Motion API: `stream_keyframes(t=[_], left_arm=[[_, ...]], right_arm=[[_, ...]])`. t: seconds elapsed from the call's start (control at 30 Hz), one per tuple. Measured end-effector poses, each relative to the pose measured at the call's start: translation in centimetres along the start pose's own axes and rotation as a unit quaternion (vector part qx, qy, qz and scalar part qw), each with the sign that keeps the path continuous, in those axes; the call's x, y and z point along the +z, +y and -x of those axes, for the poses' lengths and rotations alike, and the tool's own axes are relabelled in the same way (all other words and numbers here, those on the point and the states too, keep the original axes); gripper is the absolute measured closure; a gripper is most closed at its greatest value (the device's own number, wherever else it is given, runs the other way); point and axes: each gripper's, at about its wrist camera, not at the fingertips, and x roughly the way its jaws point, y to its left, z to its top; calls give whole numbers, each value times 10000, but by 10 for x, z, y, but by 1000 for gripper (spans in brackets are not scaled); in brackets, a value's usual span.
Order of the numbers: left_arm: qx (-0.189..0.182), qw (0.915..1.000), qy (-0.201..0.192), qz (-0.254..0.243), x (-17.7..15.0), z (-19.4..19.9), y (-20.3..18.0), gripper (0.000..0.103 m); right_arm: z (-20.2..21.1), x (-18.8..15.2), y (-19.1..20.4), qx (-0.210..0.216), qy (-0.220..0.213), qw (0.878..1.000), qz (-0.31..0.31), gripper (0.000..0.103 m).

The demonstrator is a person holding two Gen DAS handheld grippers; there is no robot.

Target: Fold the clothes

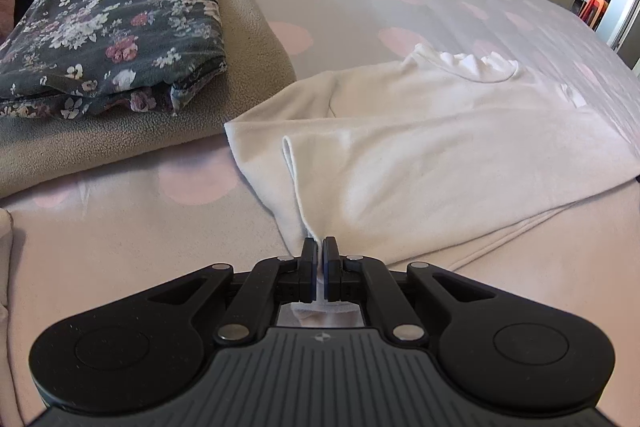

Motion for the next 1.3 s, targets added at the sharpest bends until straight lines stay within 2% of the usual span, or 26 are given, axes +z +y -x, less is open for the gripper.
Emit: stream_keyframes(t=[0.1,0.23,0.27,0.33,0.37,0.4,0.47,0.57,0.63,0.67,0.77,0.83,0.93,1.0,1.07,1.1,1.17,1.23,1.3], left_arm=[[-2,9999,-29,127,-3,-2,3,102],[-55,9997,-217,81,-4,9,-1,101],[-87,9995,-296,80,-6,15,-2,100],[-129,9989,-432,88,-12,29,-6,99],[-140,9987,-477,76,-16,37,-9,96],[-141,9986,-517,50,-22,45,-13,88],[-126,9983,-559,-65,-36,61,-25,83],[-153,9977,-522,-393,-64,87,-50,83],[-327,9963,-508,-614,-86,104,-69,81],[-434,9955,-507,-674,-97,113,-77,80],[-774,9935,-443,-702,-127,134,-96,76],[-656,9900,-412,-1177,-147,147,-117,75],[-530,9797,-306,-1911,-176,161,-149,71],[-485,9724,-226,-2271,-196,167,-169,60],[-349,9623,-180,-2692,-215,171,-191,57],[-273,9559,-148,-2920,-225,172,-201,57],[-53,9410,-67,-3383,-245,170,-221,56],[128,9223,41,-3861,-263,166,-237,55],[296,9060,139,-4221,-276,160,-243,55]], right_arm=[[-8,-8,5,-43,24,9997,241,94],[3,-4,-1,161,-23,9998,-101,90],[11,-5,-3,197,-69,9996,-195,85],[27,-8,-3,243,-143,9993,-230,83],[36,-11,-2,273,-169,9992,-221,83],[45,-15,1,309,-180,9991,-218,83],[62,-25,8,403,-176,9987,-250,81],[89,-44,25,654,-150,9976,-194,80],[107,-59,39,834,-121,9964,-112,79],[116,-67,49,915,-90,9958,-15,75],[144,-90,73,1158,-23,9930,230,69],[161,-106,88,1314,42,9906,374,69],[184,-131,109,1426,180,9873,671,68],[195,-149,124,1435,261,9850,927,68],[203,-166,137,1474,341,9819,1136,63],[206,-174,143,1502,372,9806,1206,56],[212,-185,154,1453,386,9784,1420,49],[218,-192,165,1206,326,9764,1764,49],[221,-194,170,1182,306,9721,2004,45]])
